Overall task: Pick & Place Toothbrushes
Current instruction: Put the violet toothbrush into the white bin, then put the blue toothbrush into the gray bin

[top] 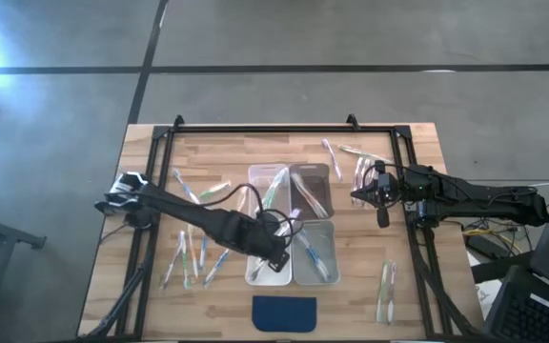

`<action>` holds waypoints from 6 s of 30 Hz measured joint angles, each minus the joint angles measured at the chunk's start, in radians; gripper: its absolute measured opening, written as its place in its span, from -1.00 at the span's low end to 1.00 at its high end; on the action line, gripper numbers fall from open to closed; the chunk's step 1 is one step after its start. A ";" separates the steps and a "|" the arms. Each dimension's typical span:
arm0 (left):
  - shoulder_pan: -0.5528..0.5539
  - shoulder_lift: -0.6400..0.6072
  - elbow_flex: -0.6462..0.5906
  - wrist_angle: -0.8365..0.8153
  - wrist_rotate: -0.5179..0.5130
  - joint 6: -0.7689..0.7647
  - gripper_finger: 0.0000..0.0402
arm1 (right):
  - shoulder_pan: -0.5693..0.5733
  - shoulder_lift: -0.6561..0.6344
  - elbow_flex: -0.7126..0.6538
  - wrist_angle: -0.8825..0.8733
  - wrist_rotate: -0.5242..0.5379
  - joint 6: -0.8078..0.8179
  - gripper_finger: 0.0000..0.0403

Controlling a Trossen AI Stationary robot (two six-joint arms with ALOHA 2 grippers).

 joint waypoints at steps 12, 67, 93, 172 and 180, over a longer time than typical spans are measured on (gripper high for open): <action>-0.110 0.010 -0.029 0.017 -0.099 -0.186 -0.89 | 0.000 0.000 0.000 0.000 0.000 -0.001 -0.96; -0.058 0.046 -0.303 0.292 0.052 -0.089 -0.50 | 0.000 0.000 0.000 0.000 0.000 -0.001 -0.96; -0.062 -0.007 -0.136 0.156 0.047 0.057 -0.25 | 0.000 0.000 0.000 0.000 0.000 0.000 -0.96; -0.071 -0.546 -0.804 -0.108 -0.100 -0.483 -0.48 | 0.000 0.000 0.000 0.000 0.000 0.000 -0.96; -0.026 -0.546 -0.844 -0.050 -0.048 -0.413 -0.42 | 0.000 0.000 0.000 0.000 0.000 -0.001 -0.96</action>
